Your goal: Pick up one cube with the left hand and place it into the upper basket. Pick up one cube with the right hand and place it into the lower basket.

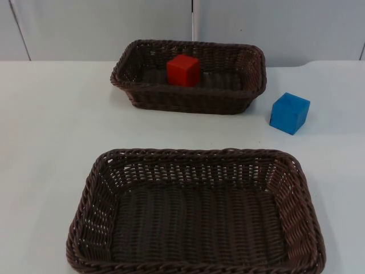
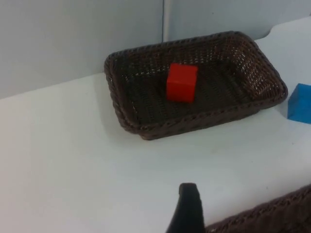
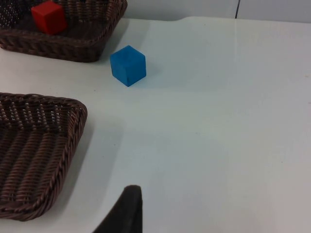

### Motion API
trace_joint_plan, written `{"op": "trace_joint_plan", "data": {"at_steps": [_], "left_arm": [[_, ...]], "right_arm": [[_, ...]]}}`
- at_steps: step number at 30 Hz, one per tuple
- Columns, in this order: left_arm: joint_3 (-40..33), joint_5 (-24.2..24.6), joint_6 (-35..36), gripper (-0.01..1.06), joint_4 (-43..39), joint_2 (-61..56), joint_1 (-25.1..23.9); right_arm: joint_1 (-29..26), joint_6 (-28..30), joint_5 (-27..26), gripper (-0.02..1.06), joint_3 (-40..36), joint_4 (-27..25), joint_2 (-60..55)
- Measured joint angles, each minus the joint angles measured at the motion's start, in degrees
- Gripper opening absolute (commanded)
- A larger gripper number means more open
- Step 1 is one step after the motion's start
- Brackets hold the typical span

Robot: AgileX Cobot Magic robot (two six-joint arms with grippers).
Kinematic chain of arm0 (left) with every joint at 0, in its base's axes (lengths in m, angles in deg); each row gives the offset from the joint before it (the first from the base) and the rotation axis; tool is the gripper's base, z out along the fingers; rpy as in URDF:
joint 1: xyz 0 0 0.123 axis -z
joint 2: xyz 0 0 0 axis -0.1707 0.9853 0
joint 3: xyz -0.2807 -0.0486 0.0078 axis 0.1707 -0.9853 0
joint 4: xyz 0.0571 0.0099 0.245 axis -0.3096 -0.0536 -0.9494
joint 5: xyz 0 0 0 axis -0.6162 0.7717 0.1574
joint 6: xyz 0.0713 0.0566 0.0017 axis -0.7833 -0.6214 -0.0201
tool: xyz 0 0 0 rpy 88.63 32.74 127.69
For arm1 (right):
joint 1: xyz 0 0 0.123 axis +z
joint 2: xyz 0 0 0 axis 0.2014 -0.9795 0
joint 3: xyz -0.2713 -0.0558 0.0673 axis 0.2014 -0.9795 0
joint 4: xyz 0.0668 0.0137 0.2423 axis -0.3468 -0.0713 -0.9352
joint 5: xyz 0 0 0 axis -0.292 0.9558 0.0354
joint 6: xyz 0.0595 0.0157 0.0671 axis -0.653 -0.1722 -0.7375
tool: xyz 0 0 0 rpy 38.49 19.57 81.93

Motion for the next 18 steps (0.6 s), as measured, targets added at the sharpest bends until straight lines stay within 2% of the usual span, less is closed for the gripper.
{"op": "trace_joint_plan", "data": {"at_steps": [8, 18], "left_arm": [[-6.65, 0.81, 0.00, 0.64, -1.67, -9.73, 0.00], [-7.29, 4.55, 0.00, 0.66, -1.77, -13.33, 0.00]], "right_arm": [[0.00, 0.00, 0.00, 1.05, 0.00, 0.00, 0.00], [0.00, 0.00, 0.00, 1.05, 0.00, 0.00, 0.00]]}}
